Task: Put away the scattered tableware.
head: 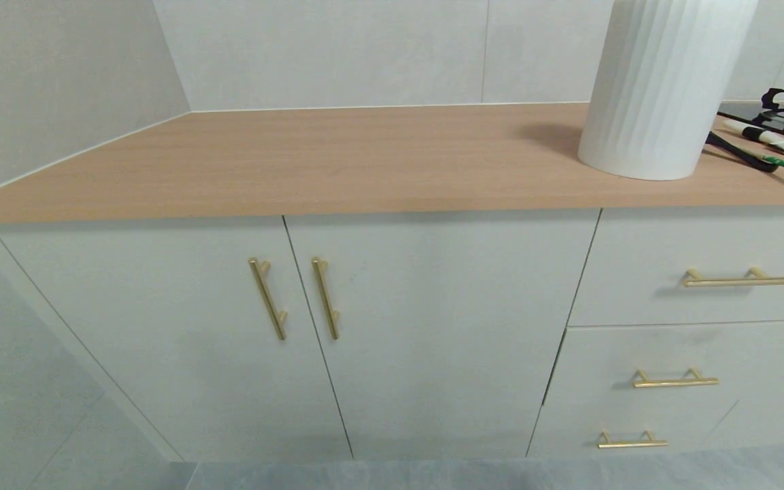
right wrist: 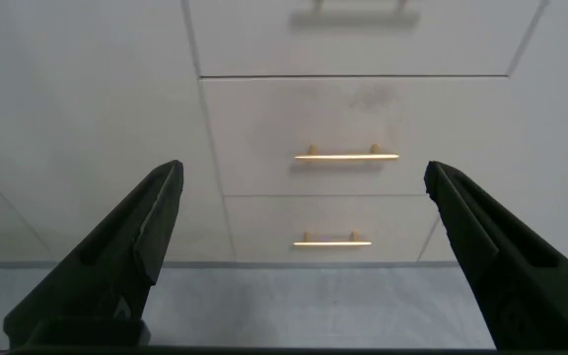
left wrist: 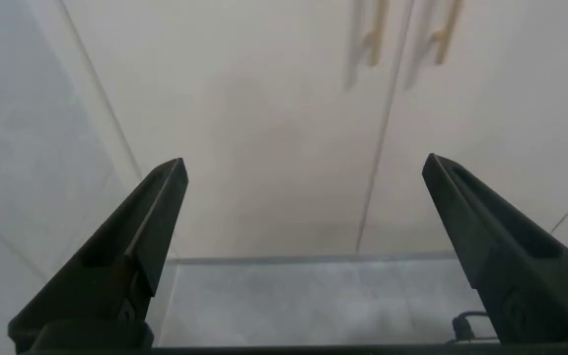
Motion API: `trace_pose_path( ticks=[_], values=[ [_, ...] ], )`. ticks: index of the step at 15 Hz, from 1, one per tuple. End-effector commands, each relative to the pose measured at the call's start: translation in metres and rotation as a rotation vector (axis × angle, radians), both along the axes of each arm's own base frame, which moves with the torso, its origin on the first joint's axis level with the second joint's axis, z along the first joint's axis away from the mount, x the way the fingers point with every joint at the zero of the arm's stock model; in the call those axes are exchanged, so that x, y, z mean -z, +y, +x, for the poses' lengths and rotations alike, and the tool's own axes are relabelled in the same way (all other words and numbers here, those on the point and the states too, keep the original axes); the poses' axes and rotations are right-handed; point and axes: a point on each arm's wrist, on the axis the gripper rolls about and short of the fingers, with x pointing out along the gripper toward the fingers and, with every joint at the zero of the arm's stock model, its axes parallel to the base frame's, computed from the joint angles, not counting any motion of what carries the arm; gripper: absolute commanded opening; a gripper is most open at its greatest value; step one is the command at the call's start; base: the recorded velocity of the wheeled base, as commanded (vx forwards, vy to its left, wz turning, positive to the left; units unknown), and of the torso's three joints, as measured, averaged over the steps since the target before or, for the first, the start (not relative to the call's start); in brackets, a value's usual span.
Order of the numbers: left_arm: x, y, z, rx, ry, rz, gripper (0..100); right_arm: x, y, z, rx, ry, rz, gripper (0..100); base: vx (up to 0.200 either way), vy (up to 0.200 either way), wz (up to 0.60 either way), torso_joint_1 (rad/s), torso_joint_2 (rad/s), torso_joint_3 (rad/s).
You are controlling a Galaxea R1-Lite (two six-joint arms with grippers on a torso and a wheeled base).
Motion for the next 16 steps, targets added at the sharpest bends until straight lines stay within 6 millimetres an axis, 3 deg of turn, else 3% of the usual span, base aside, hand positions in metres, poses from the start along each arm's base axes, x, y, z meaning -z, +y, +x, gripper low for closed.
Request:
trace_pose_path(
  ticks=[1, 6, 16],
  values=[
    [0.0000, 0.0000, 0.0000, 0.000, 0.000, 0.000, 100, -0.0001, 0.0000, 0.0001, -0.001, 0.001, 0.000, 100, 0.000, -0.200, 0.00, -0.012, 0.00, 0.002],
    [0.0000, 0.0000, 0.0000, 0.000, 0.000, -0.006, 100, -0.0001, 0.0000, 0.0001, -0.001, 0.001, 0.000, 100, 0.000, -0.200, 0.00, 0.001, 0.00, 0.005],
    [0.0001, 0.0000, 0.0000, 0.000, 0.002, -0.007, 100, -0.0001, 0.0000, 0.0001, -0.001, 0.001, -0.005, 100, 0.000, 0.000, 0.00, 0.000, 0.00, 0.000]
  ],
)
